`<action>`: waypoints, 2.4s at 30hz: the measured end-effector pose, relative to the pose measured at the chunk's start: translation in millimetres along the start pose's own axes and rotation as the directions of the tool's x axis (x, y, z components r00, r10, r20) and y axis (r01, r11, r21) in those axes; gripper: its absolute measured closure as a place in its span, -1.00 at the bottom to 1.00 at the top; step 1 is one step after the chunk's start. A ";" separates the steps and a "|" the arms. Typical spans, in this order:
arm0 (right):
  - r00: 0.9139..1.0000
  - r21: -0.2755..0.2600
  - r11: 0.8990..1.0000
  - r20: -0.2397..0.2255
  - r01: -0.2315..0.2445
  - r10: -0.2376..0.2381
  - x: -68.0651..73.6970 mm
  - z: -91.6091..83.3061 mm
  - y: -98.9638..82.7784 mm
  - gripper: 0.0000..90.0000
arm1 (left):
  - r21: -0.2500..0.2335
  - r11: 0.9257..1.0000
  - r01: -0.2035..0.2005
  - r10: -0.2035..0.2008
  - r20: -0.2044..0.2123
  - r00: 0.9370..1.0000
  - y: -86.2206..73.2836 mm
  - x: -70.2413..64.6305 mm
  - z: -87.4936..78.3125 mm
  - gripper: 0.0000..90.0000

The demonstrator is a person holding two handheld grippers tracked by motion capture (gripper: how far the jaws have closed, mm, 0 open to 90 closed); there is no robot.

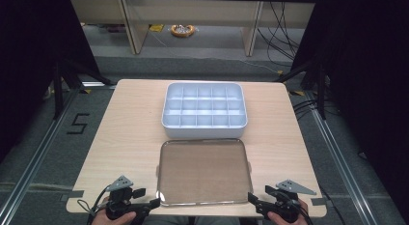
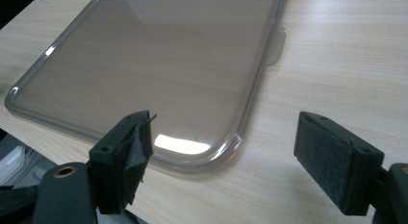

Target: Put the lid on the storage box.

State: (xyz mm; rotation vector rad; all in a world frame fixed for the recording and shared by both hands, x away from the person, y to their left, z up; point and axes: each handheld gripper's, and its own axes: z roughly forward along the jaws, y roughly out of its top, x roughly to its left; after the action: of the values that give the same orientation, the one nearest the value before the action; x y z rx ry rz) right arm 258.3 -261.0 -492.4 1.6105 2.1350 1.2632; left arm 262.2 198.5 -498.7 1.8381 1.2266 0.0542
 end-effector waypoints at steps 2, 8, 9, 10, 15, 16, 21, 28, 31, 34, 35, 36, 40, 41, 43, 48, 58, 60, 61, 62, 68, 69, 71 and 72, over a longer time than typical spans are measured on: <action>0.999 -0.004 0.999 -0.014 -0.040 0.040 2.3 1.2 -0.1 -0.53 | -0.009 1.000 0.010 -0.010 0.000 1.000 0.0 -0.9 1.0 -0.56; 1.000 -0.026 1.000 -0.023 0.005 -0.006 -0.5 5.5 3.2 -0.52 | -0.013 1.000 0.010 -0.010 -0.006 1.000 2.3 -1.3 6.4 -0.55; 1.000 -0.034 0.999 -0.010 -0.015 0.015 0.1 8.1 3.4 -0.51 | -0.017 1.000 0.026 -0.026 -0.008 1.000 2.9 -2.2 8.6 -0.55; 1.000 -0.028 0.999 -0.014 -0.020 0.019 -1.4 8.7 4.2 -0.51 | -0.017 1.000 0.026 -0.026 -0.008 1.000 2.9 -2.2 8.6 -0.53; 0.999 -0.020 0.999 -0.023 -0.034 0.033 -4.2 15.5 9.2 -0.45 | -0.018 1.000 0.012 -0.013 -0.032 0.999 7.5 -1.2 16.2 -0.44; 0.999 -0.015 0.999 -0.004 -0.032 0.032 -4.0 16.8 9.9 -0.43 | -0.012 1.000 0.012 -0.013 -0.035 0.999 9.0 -0.4 18.9 -0.42; 0.999 -0.009 0.999 -0.012 -0.032 0.032 -3.9 23.9 13.5 -0.39 | -0.010 1.000 0.009 -0.009 -0.037 0.999 12.9 1.4 23.9 -0.34; 0.997 0.002 0.997 -0.015 -0.071 0.071 -1.8 31.7 18.4 -0.35 | 0.007 1.000 0.016 -0.016 -0.043 0.999 16.1 6.2 28.8 -0.27; 0.998 0.002 0.998 -0.024 -0.062 0.062 -4.4 36.2 19.5 -0.33 | 0.019 1.000 0.013 -0.013 -0.034 0.999 17.3 8.4 31.1 -0.22; 0.998 0.010 0.998 -0.011 -0.055 0.055 -6.1 39.0 20.4 -0.32 | 0.014 1.000 0.018 -0.017 -0.040 0.999 19.5 8.6 33.9 -0.21; 0.998 0.017 0.998 -0.007 -0.058 0.058 -5.9 38.9 21.0 -0.32 | 0.034 0.999 -0.004 0.005 -0.041 0.999 20.5 10.7 33.2 -0.21; 0.998 0.001 0.998 -0.012 -0.065 0.065 -6.4 41.1 20.5 -0.32 | 0.029 1.000 0.006 -0.004 -0.044 0.999 20.9 10.4 34.5 -0.20; 0.996 0.022 0.996 -0.002 -0.088 0.088 -8.8 42.8 20.8 -0.32 | 0.056 0.998 0.018 -0.016 -0.036 0.999 21.6 14.1 38.6 -0.19; 0.994 0.018 0.994 -0.008 -0.107 0.107 -8.6 44.1 20.5 -0.32 | 0.055 0.998 0.026 -0.024 -0.036 0.999 21.7 13.9 40.3 -0.19; 0.996 0.017 0.996 -0.009 -0.093 0.093 -12.2 47.2 20.6 -0.32 | 0.058 0.998 0.017 -0.015 -0.036 0.999 22.4 13.8 42.4 -0.18; 0.990 0.040 0.990 -0.038 -0.135 0.137 -9.6 50.4 20.8 -0.32 | 0.058 0.998 0.011 -0.009 -0.030 1.000 23.4 14.3 43.9 -0.17; 0.918 0.039 0.925 -0.115 -0.377 0.379 -9.8 45.5 17.5 -0.34 | 0.049 0.999 0.017 -0.014 -0.045 0.999 22.1 12.5 44.2 -0.23; 0.931 0.016 0.938 -0.118 -0.345 0.345 -16.4 47.8 14.5 -0.31 | 0.057 0.998 0.007 -0.004 -0.046 0.999 22.1 12.5 43.5 -0.24; 0.869 0.068 0.880 -0.139 -0.469 0.474 -8.9 41.8 16.4 -0.28 | 0.057 0.998 0.007 -0.004 -0.046 0.999 22.1 12.5 43.5 -0.24; 0.869 0.068 0.880 -0.139 -0.469 0.474 -8.9 41.8 16.4 -0.28 | 0.060 0.998 0.000 0.002 -0.034 0.999 21.8 12.9 42.6 -0.24; 0.855 0.058 0.875 -0.186 -0.481 0.483 -16.9 42.5 8.9 -0.07 | 0.063 0.998 -0.003 0.005 -0.036 0.999 21.6 12.9 41.9 -0.28; 0.853 0.094 0.869 -0.163 -0.487 0.496 -14.2 40.2 10.6 0.03 | 0.063 0.998 -0.003 0.005 -0.034 0.999 21.5 13.3 41.7 -0.28; 0.868 0.100 0.884 -0.168 -0.456 0.467 -13.1 38.5 9.9 0.07 | 0.063 0.998 -0.007 0.009 -0.035 0.999 21.4 13.3 41.5 -0.29; 0.868 0.100 0.884 -0.168 -0.456 0.467 -13.1 38.5 9.9 0.07 | 0.063 0.998 -0.007 0.009 -0.035 0.999 21.4 13.3 41.5 -0.30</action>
State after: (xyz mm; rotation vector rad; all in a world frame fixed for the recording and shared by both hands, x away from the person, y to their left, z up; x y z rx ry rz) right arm 293.3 -252.1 -513.6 2.2039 1.9624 1.5518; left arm 304.2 179.4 -514.2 1.9038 1.2588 0.0531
